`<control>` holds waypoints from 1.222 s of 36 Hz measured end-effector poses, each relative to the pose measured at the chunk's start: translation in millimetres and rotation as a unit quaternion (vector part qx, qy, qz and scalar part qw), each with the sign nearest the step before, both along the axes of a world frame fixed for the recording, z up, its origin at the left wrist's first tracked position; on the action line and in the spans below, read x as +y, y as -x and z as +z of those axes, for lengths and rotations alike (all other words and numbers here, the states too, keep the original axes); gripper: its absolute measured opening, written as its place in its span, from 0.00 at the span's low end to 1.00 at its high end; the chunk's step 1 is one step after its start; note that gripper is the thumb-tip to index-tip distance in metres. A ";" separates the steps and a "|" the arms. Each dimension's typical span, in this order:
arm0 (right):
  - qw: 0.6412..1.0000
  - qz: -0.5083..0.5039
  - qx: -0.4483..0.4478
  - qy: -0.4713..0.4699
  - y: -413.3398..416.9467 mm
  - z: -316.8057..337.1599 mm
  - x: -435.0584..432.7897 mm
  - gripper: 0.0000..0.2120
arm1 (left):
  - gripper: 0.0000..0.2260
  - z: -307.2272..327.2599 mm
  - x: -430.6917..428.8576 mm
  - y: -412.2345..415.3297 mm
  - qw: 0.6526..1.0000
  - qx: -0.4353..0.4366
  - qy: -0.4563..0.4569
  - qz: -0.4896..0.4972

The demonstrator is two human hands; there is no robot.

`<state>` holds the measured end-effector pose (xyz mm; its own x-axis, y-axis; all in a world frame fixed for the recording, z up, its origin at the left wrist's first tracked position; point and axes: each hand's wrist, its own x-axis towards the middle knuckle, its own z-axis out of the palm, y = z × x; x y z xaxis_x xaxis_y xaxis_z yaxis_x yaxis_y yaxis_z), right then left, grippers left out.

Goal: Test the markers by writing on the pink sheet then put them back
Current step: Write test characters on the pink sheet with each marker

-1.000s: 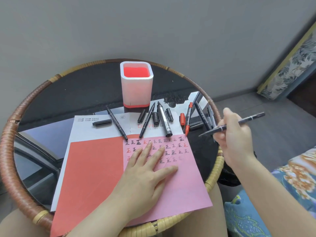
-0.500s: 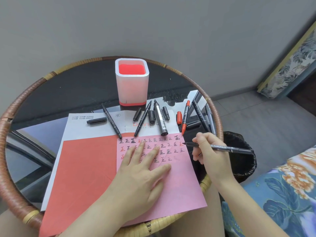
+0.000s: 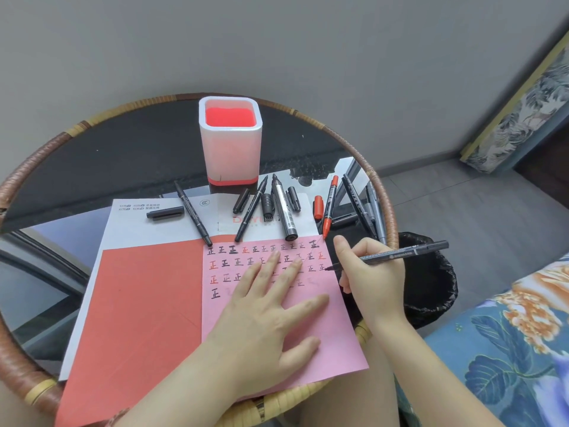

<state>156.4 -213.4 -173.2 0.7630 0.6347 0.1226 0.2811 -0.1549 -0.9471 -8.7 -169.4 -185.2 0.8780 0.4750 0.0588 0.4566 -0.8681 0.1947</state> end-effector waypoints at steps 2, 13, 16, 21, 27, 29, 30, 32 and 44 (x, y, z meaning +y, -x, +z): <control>1.000 -0.003 -0.002 0.010 0.3 -1.2 2.1 0.20 | 0.22 -0.9 0.5 1.0 1.000 -0.002 0.003 0.002; 0.999 -0.013 -0.052 0.012 5.6 -0.9 5.5 0.17 | 0.22 -1.5 2.3 2.0 1.000 -0.006 0.009 0.014; 0.997 -0.011 -0.080 0.016 5.1 -3.6 5.1 0.18 | 0.21 -1.8 2.0 2.0 1.000 -0.008 0.012 0.013; 0.995 -0.007 -0.094 0.016 4.6 -5.8 5.1 0.20 | 0.21 -2.0 1.4 2.3 1.000 -0.009 0.013 0.013; 0.995 -0.009 -0.095 0.012 4.8 -5.6 5.2 0.19 | 0.21 -3.4 1.6 1.1 1.000 -0.011 0.015 0.012; 0.994 -0.009 -0.107 0.013 4.1 -6.3 5.4 0.20 | 0.21 -3.5 1.9 1.1 1.000 -0.011 0.015 0.012; 0.993 -0.007 -0.115 0.016 4.2 -6.3 5.9 0.21 | 0.22 -3.5 2.0 1.1 1.000 -0.012 0.015 0.012; 0.992 -0.007 -0.128 0.024 4.3 -6.5 6.5 0.22 | 0.22 -3.7 2.1 1.2 1.000 -0.013 0.016 0.013; 0.995 -0.024 -0.092 0.030 5.3 -0.2 6.1 0.15 | 0.22 -3.9 2.0 1.7 1.000 -0.009 0.015 0.014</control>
<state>151.1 -207.3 -173.4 0.7606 0.6085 0.2261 0.4395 -0.2264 -0.8692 -10.5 -167.4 -189.1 0.8633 0.5011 0.0601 0.4767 -0.8486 0.2294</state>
